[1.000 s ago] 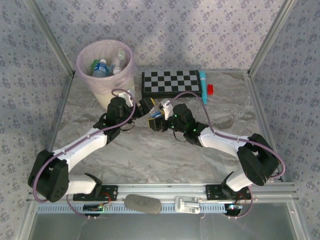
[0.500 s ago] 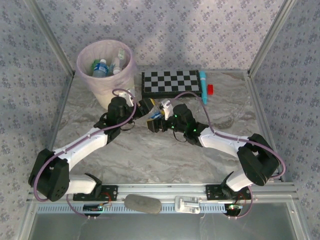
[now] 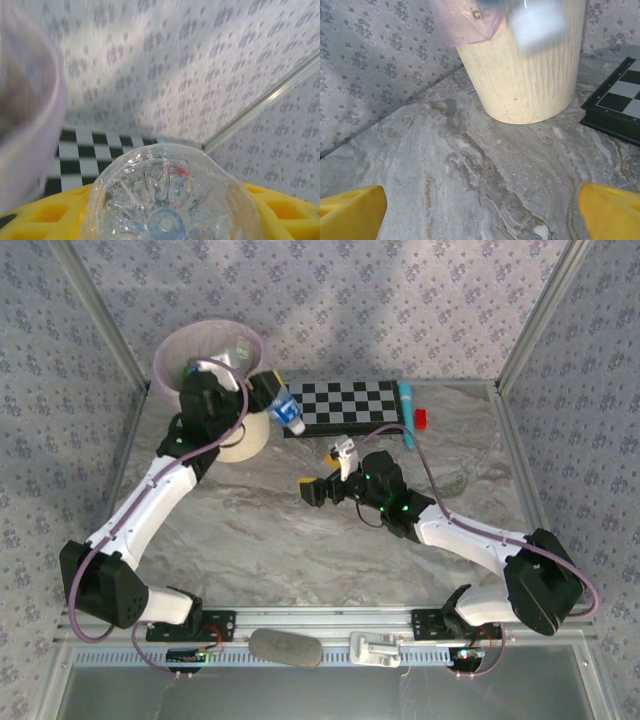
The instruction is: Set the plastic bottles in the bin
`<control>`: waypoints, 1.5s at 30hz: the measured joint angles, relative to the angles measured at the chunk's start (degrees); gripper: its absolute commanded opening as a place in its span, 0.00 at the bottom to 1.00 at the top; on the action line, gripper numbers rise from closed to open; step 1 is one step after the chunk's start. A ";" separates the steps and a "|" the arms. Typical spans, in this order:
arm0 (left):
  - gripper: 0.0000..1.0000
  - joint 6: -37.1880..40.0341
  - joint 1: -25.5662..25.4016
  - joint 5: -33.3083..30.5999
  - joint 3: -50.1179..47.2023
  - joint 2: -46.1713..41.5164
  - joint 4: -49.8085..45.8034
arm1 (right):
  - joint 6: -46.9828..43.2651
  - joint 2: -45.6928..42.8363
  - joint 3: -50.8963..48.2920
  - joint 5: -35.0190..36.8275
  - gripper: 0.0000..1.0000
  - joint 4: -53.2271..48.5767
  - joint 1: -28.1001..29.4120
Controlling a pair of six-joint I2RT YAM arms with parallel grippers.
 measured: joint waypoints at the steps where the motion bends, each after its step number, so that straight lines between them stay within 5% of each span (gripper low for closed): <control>1: 0.56 0.96 0.68 -0.09 1.90 0.26 -0.46 | -0.09 -0.02 -0.17 0.44 1.00 -0.28 -0.13; 8: 0.56 7.21 8.22 -2.16 11.67 1.55 -2.34 | -0.28 -0.02 -0.92 2.34 1.00 -1.95 -0.63; 18: 0.57 6.01 21.38 -8.15 11.98 1.70 -1.75 | -1.18 -0.02 -0.92 3.48 1.00 -4.24 -0.74; 29: 0.60 1.22 25.18 -9.33 8.17 5.68 -0.59 | -1.60 -0.83 -0.92 3.96 1.00 -4.92 -0.74; 33: 0.61 1.44 25.24 -6.97 14.58 12.46 -5.05 | -1.60 -2.08 -1.22 4.59 1.00 -5.38 -0.74; 37: 0.69 1.77 25.22 -2.64 22.34 18.40 -9.62 | -1.62 -3.17 -1.88 5.42 1.00 -5.40 -0.74; 42: 1.00 1.62 25.24 0.63 25.59 20.92 -13.94 | -1.64 -3.26 -1.92 5.64 1.00 -5.79 -0.74; 45: 1.00 1.95 25.22 1.57 26.05 20.92 -15.69 | -1.88 -3.37 -1.99 6.05 1.00 -6.21 -0.74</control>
